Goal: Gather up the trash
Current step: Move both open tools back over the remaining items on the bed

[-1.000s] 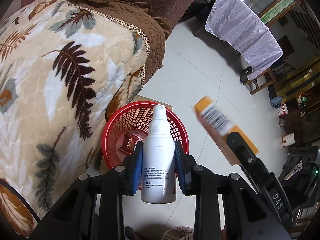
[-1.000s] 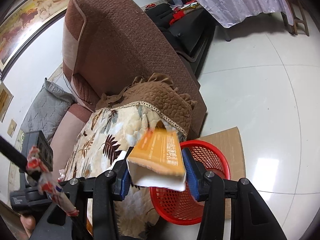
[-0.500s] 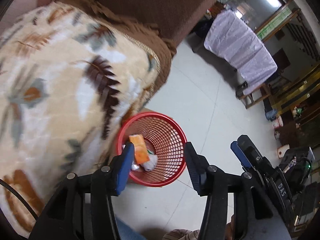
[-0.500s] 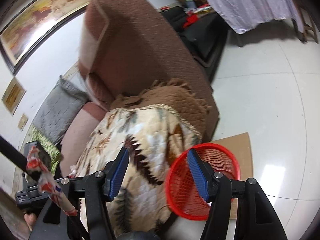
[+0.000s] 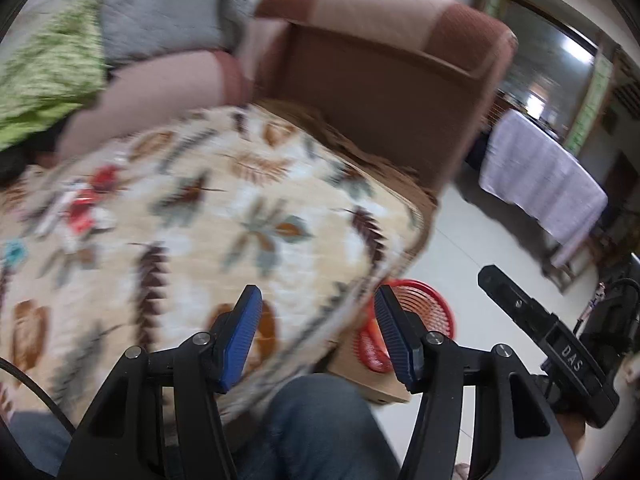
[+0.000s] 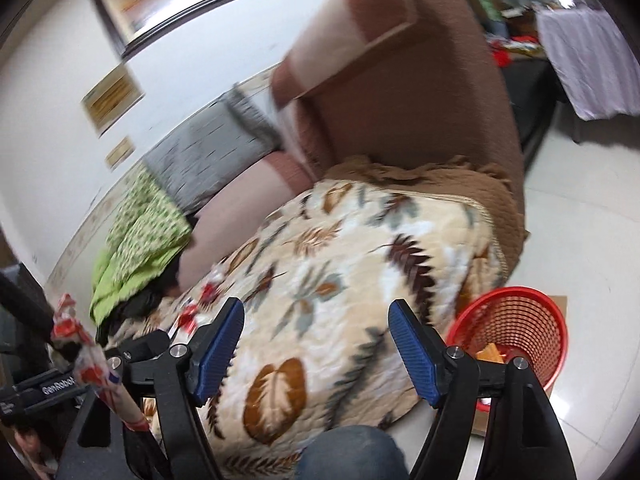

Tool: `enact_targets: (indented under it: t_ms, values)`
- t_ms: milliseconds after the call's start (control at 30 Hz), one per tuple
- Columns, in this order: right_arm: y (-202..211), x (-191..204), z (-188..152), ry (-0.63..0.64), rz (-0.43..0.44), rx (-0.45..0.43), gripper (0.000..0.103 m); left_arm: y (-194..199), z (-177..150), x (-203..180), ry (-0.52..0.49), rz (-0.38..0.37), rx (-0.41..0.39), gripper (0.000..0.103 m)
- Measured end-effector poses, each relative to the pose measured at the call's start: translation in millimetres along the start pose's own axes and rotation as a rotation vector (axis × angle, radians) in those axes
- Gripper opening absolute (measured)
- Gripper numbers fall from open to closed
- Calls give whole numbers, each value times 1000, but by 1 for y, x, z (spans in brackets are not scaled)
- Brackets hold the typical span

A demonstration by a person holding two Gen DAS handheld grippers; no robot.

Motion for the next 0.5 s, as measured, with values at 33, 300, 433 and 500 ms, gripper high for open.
enact_targets:
  t_ms: [33,300,433,500]
  values:
    - [-2,14,-2,18,16,11,79,9,-1,7,10,13,-16,57]
    - [-9,85,-11,135,63,38,79,70,-4,63,89,85,-135,61]
    - [-18,122,-19,193,102,60,79,91,-6,90,132,125,-168,62]
    - [-23,139,-23,220,122,71,80,100,-6,104,157,139,-187,62]
Point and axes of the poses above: each gripper's, at about its wrist camera, not at the fingertips, and y roughly against the way its jaws point, x to its left, z to its top, the point moved 7 cm from there along -y, roughly the way its jaws point, and after that the axes turned 5 degrees about z, right-handed, at the moved point
